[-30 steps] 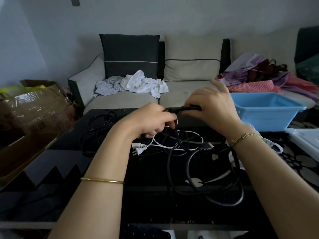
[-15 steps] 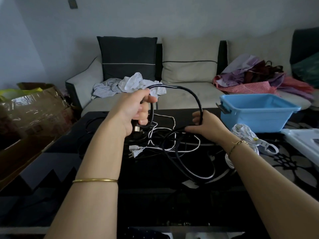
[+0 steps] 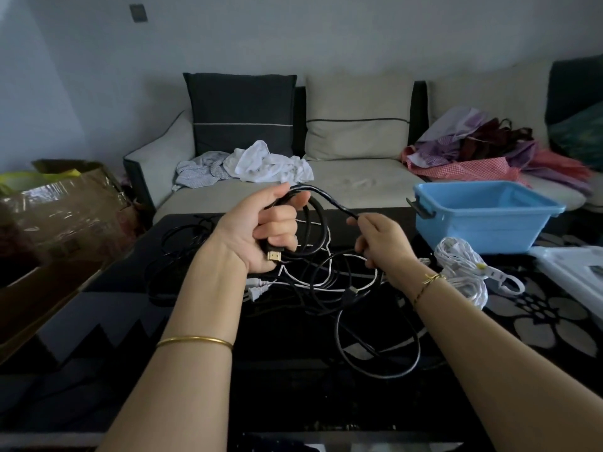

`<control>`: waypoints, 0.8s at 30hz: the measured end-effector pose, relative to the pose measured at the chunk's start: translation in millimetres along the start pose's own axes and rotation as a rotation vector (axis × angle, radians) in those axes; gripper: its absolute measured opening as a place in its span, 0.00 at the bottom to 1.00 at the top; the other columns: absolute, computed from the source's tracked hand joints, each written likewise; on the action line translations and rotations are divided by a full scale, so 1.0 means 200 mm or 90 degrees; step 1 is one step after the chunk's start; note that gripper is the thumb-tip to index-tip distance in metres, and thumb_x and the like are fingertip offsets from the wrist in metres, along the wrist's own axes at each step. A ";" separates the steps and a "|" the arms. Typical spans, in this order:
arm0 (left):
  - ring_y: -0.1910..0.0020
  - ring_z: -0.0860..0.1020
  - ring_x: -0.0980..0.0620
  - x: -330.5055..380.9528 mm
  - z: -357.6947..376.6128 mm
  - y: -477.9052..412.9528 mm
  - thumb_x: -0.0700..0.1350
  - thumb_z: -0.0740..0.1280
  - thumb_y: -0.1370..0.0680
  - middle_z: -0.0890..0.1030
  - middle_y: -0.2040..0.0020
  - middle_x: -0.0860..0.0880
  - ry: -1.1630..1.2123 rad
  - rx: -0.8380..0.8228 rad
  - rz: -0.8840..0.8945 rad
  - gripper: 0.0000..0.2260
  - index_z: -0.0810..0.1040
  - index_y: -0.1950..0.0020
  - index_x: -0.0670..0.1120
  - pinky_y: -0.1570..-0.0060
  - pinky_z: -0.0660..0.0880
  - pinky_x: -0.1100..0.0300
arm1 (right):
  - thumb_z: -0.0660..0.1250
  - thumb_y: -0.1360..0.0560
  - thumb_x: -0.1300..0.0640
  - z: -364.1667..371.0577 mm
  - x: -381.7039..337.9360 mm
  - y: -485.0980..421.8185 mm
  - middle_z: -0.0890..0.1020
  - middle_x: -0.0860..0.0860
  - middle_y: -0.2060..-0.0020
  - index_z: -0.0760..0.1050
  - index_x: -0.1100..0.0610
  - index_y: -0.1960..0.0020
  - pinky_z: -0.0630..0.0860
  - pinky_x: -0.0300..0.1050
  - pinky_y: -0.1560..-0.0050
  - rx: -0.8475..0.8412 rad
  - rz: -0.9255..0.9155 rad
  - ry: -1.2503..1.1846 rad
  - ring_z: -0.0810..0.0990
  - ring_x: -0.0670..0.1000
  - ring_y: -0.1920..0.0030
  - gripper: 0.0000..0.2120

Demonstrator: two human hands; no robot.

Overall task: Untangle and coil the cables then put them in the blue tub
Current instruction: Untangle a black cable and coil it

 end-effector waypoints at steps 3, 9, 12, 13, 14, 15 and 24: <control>0.86 0.60 0.55 0.03 0.02 -0.03 0.49 0.59 0.22 0.60 0.82 0.53 0.139 -0.044 0.055 0.14 0.78 0.54 0.40 0.83 0.58 0.69 | 0.54 0.18 0.54 0.10 0.02 0.05 0.73 0.53 0.73 0.74 0.55 0.42 0.64 0.38 0.78 -0.097 0.016 -0.013 0.64 0.45 0.80 0.12; 0.82 0.62 0.57 0.11 -0.04 -0.10 0.51 0.53 0.17 0.63 0.78 0.54 0.319 0.008 0.226 0.20 0.72 0.39 0.36 0.77 0.64 0.67 | 0.56 0.20 0.62 0.25 -0.07 0.19 0.77 0.55 0.70 0.64 0.58 0.37 0.72 0.42 0.73 -0.285 -0.021 0.083 0.73 0.49 0.79 0.11; 0.77 0.65 0.57 0.15 -0.02 -0.11 0.48 0.51 0.16 0.66 0.72 0.53 0.275 -0.001 0.296 0.11 0.67 0.44 0.41 0.69 0.69 0.64 | 0.57 0.21 0.66 0.28 -0.09 0.26 0.79 0.55 0.69 0.64 0.61 0.41 0.76 0.40 0.70 -0.363 -0.010 0.134 0.78 0.51 0.76 0.09; 0.75 0.65 0.57 0.16 -0.01 -0.11 0.47 0.51 0.16 0.66 0.70 0.53 0.252 0.004 0.314 0.10 0.66 0.50 0.43 0.66 0.69 0.64 | 0.57 0.21 0.67 0.27 -0.10 0.28 0.79 0.55 0.69 0.66 0.62 0.43 0.77 0.40 0.70 -0.379 -0.007 0.149 0.79 0.51 0.76 0.07; 0.74 0.65 0.57 0.17 -0.01 -0.11 0.46 0.51 0.16 0.66 0.68 0.53 0.236 0.011 0.326 0.11 0.66 0.55 0.44 0.64 0.68 0.63 | 0.58 0.22 0.67 0.27 -0.11 0.28 0.80 0.55 0.69 0.67 0.62 0.46 0.77 0.40 0.70 -0.397 -0.003 0.157 0.79 0.50 0.75 0.06; 0.73 0.66 0.56 0.17 0.00 -0.11 0.45 0.51 0.16 0.66 0.68 0.52 0.218 0.017 0.336 0.12 0.65 0.58 0.45 0.62 0.67 0.62 | 0.59 0.22 0.68 0.26 -0.12 0.30 0.80 0.56 0.69 0.68 0.63 0.48 0.77 0.39 0.70 -0.417 0.003 0.158 0.79 0.50 0.74 0.04; 0.71 0.66 0.53 0.21 0.13 -0.04 0.38 0.56 0.18 0.69 0.72 0.53 -0.256 0.159 0.512 0.12 0.66 0.58 0.51 0.58 0.67 0.59 | 0.64 0.23 0.64 0.18 -0.21 0.39 0.84 0.59 0.60 0.71 0.64 0.47 0.78 0.38 0.63 -0.555 0.024 0.160 0.83 0.48 0.62 0.05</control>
Point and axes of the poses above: each hand's wrist, its own y-axis away from the middle knuckle, its own z-axis out of the palm, x = y × z, the point moved 8 cm from there along -y, towards the middle knuckle
